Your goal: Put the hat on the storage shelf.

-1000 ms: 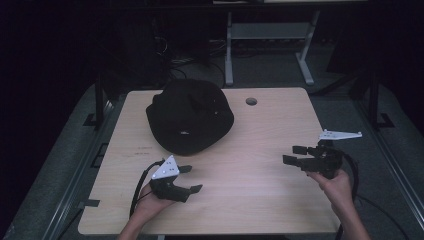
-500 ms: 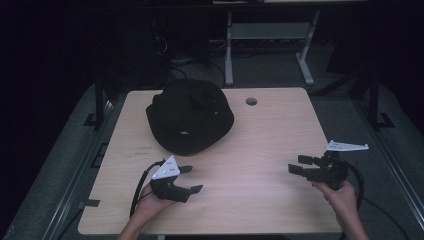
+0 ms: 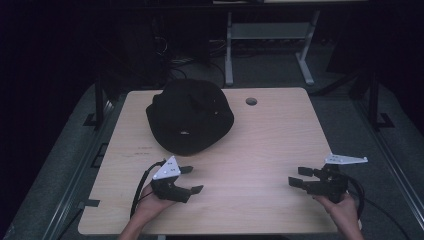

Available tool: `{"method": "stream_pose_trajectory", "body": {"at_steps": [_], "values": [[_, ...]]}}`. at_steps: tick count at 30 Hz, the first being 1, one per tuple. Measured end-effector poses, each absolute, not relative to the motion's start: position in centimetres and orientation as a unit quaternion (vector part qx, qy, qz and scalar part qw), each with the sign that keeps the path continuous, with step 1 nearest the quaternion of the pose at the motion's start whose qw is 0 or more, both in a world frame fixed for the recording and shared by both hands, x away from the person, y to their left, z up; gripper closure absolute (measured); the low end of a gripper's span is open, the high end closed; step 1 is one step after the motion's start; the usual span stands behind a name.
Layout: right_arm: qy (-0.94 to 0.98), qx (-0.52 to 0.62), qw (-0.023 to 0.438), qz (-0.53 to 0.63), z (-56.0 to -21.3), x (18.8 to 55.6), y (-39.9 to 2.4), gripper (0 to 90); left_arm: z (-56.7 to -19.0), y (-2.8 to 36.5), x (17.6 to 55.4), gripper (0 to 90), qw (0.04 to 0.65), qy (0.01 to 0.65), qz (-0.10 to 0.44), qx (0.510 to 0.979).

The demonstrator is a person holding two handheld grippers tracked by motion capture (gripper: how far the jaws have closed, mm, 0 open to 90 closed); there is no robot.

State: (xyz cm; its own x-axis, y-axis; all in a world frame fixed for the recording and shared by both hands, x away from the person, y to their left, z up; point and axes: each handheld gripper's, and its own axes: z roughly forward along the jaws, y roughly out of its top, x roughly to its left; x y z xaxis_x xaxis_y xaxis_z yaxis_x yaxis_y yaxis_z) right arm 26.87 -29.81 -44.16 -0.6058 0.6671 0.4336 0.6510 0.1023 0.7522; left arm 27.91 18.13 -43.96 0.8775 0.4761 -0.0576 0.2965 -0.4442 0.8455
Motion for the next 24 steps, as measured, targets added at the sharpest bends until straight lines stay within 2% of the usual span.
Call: {"method": "stream_pose_trajectory", "body": {"at_steps": [15,24], "values": [[0.748,0.44,0.008,0.497,-46.1,25.0,-29.4,21.6,-44.0,18.1,27.9,24.5,0.474,0.226,0.095,0.845],[0.734,0.441,0.031,0.516,-46.6,23.4,-29.4,19.7,-43.9,18.0,27.9,24.5,0.477,0.227,0.096,0.844]]}}
